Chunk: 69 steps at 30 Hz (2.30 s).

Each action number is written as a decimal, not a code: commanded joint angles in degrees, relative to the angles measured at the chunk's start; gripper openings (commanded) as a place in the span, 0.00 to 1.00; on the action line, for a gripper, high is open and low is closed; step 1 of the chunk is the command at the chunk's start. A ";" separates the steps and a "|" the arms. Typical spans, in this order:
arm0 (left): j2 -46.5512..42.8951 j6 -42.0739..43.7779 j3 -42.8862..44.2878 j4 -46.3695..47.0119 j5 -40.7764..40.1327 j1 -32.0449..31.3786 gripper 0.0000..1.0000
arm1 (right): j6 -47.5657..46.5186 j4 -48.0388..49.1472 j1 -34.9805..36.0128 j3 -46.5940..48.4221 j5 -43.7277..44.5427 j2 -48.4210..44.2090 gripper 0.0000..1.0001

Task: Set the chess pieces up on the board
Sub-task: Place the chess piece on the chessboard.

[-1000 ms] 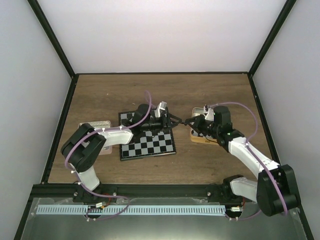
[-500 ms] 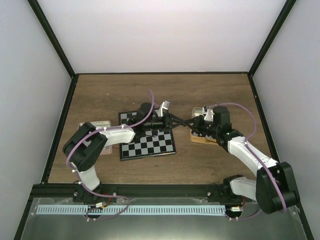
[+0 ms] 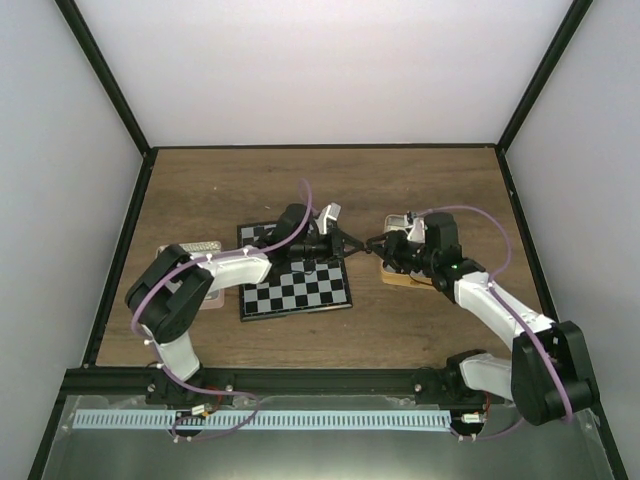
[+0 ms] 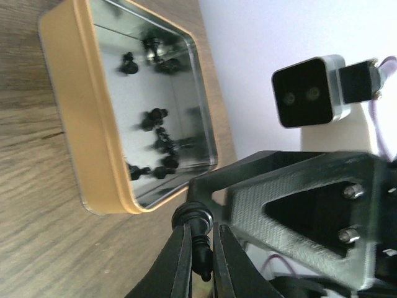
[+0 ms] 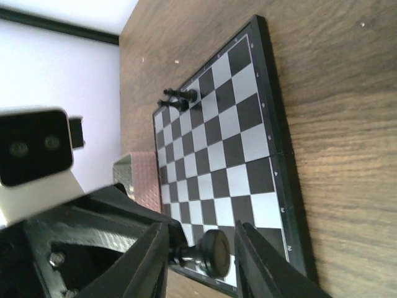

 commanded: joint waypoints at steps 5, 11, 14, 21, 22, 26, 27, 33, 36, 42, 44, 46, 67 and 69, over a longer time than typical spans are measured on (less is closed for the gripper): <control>-7.03 22.61 7.67 -34.77 -13.40 1.02 0.04 | -7.22 -8.67 0.30 5.96 8.97 -0.70 0.44; -10.54 35.96 17.09 -63.88 -33.54 4.21 0.04 | -9.73 -10.25 0.27 5.97 13.28 -0.93 0.46; -11.18 37.73 17.95 -69.35 -39.31 8.94 0.04 | -9.58 -9.49 0.29 5.18 13.07 0.02 0.46; -7.47 34.11 20.13 -68.80 -38.47 19.85 0.04 | -10.21 -9.58 0.30 4.06 15.23 -0.56 0.45; -6.22 33.96 20.67 -68.69 -38.85 20.58 0.04 | -10.33 -9.76 0.33 3.95 16.02 -1.22 0.45; -0.93 35.31 23.59 -69.10 -39.38 22.73 0.04 | -10.58 -10.17 0.26 2.96 18.33 -3.31 0.45; 0.50 35.61 25.14 -69.52 -39.17 22.98 0.04 | -10.64 -10.15 0.26 2.63 18.40 -3.45 0.45; 7.00 38.40 30.72 -71.19 -36.21 23.26 0.04 | -11.21 -9.50 0.32 1.88 17.88 -3.19 0.45; 9.41 39.30 31.80 -71.90 -33.55 23.31 0.04 | -11.37 -9.09 0.33 1.63 17.95 -3.09 0.45; 11.17 40.21 30.86 -71.72 -31.77 23.24 0.05 | -11.72 -8.72 0.30 1.72 17.98 -2.02 0.45; 11.68 40.61 30.65 -71.36 -30.50 23.25 0.05 | -11.84 -8.51 0.31 1.85 17.63 -1.54 0.45; 12.14 40.75 30.96 -71.11 -29.02 23.26 0.07 | -11.94 -8.32 0.33 2.01 17.45 -0.94 0.45; 14.81 41.15 33.40 -70.05 -31.71 23.26 0.25 | -11.59 -7.67 0.28 1.58 16.35 0.55 0.45; 14.01 41.15 33.62 -69.89 -31.51 23.26 0.29 | -11.59 -7.84 0.32 1.67 16.52 0.33 0.45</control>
